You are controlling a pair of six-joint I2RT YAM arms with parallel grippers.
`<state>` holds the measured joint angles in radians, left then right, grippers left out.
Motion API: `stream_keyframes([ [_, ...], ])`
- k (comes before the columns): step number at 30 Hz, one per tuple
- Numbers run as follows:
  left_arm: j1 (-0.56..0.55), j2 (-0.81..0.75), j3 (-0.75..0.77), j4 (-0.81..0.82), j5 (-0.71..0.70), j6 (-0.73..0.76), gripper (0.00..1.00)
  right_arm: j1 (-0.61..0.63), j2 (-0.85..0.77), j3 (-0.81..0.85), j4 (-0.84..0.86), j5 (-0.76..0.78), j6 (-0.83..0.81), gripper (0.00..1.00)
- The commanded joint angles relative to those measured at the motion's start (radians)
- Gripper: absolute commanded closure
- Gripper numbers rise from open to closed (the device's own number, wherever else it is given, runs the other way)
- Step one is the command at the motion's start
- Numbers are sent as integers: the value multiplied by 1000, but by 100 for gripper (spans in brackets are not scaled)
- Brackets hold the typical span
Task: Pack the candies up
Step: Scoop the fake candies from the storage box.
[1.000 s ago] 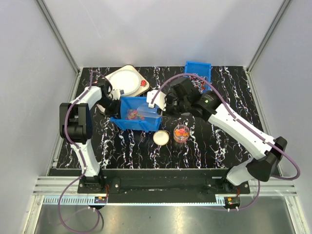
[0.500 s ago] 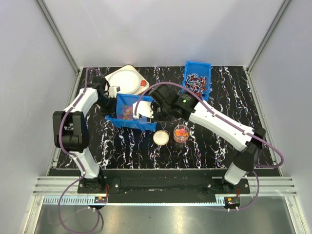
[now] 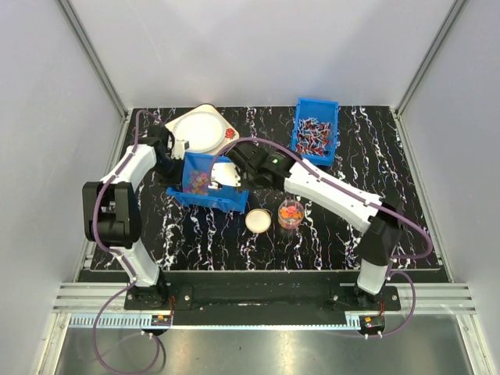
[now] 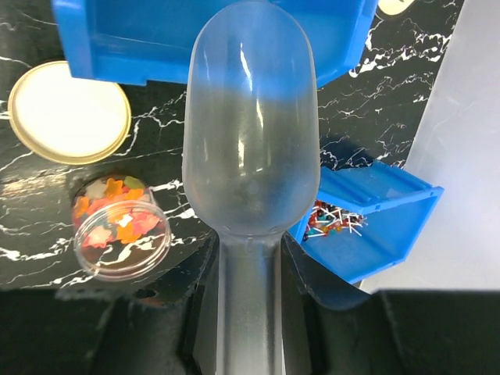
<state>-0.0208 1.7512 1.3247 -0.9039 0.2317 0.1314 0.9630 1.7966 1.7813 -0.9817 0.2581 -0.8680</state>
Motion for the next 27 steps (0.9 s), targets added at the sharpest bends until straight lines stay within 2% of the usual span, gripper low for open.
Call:
stream_keyframes([
  [1, -1, -79, -4, 56, 18, -15, 100, 13, 65, 85, 6, 90, -49, 100],
  [14, -11, -145, -33, 92, 20, -4, 100, 25, 228, 242, -121, 130, -147, 100],
  [20, -34, -156, -35, 92, 43, 11, 100, 25, 311, 334, -241, 89, -218, 100],
  [23, -48, -167, -38, 95, 51, 19, 100, 26, 383, 429, -313, 61, -239, 100],
  [27, -56, -185, -42, 102, 69, 30, 100, 26, 512, 652, -466, 17, -244, 100],
])
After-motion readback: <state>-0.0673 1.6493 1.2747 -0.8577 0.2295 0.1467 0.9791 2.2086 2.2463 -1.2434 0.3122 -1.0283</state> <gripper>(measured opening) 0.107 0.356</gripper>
